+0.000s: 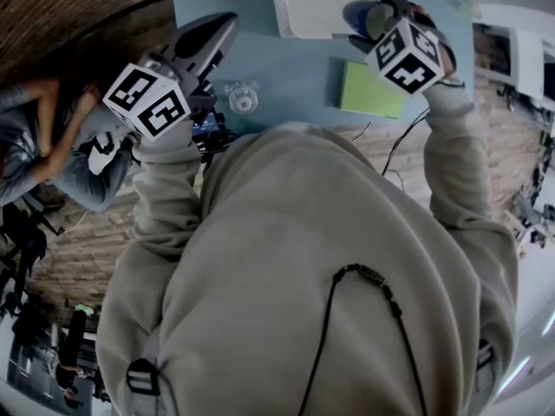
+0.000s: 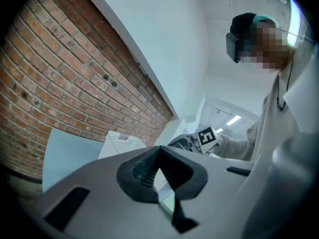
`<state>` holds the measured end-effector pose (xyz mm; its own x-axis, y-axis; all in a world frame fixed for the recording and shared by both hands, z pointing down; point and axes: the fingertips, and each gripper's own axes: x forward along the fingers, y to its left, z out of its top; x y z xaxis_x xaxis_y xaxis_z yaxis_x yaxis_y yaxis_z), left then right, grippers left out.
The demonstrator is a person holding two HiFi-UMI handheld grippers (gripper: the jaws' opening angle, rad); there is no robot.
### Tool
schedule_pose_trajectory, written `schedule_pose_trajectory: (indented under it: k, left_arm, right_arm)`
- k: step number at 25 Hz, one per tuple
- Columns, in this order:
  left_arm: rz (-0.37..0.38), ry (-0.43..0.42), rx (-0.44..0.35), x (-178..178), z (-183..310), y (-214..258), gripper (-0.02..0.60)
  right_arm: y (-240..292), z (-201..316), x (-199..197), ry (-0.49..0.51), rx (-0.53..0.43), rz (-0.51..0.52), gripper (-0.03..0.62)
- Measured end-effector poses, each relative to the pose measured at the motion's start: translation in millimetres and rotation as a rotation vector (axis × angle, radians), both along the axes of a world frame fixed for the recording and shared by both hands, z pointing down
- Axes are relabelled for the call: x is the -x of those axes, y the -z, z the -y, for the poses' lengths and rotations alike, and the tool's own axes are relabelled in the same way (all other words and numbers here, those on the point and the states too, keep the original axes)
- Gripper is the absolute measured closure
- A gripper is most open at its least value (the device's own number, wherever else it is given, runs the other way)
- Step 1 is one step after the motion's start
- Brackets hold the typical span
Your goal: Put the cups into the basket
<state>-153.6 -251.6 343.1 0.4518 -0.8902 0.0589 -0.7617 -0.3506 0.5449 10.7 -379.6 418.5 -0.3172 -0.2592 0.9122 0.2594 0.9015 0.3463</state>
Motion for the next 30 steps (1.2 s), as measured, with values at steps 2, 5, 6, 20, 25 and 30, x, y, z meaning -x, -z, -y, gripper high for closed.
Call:
schedule_pose_trajectory:
  k: [2, 5, 6, 20, 25, 30]
  left_arm:
    - [-0.002, 0.037, 0.019, 8.7, 4.0, -10.2, 0.583]
    - [-0.003, 0.095, 0.049, 17.3, 4.0, -21.1, 0.583]
    - [0.001, 0.109, 0.061, 19.9, 3.3, -23.5, 0.583]
    - [0.078, 0.245, 0.154, 56.4, -17.8, -26.5, 0.583]
    - [0.099, 0.269, 0.190, 62.4, -22.5, -34.6, 0.583]
    - [0.104, 0.260, 0.205, 59.5, -19.4, -36.9, 0.583]
  right_arm:
    - [-5.9, 17.5, 17.1, 0.015, 0.015, 0.016, 0.171]
    - [-27.3, 40.1, 34.3, 0.041, 0.038, 0.017, 0.171]
    - [-35.8, 47.1, 39.0, 0.048, 0.044, 0.010, 0.171]
    - [-207.4, 96.5, 58.2, 0.061, 0.171, -0.197, 0.171]
    - [-249.1, 92.9, 53.5, 0.036, 0.169, -0.199, 0.171]
    - [-266.0, 87.2, 48.8, 0.013, 0.202, -0.196, 0.171]
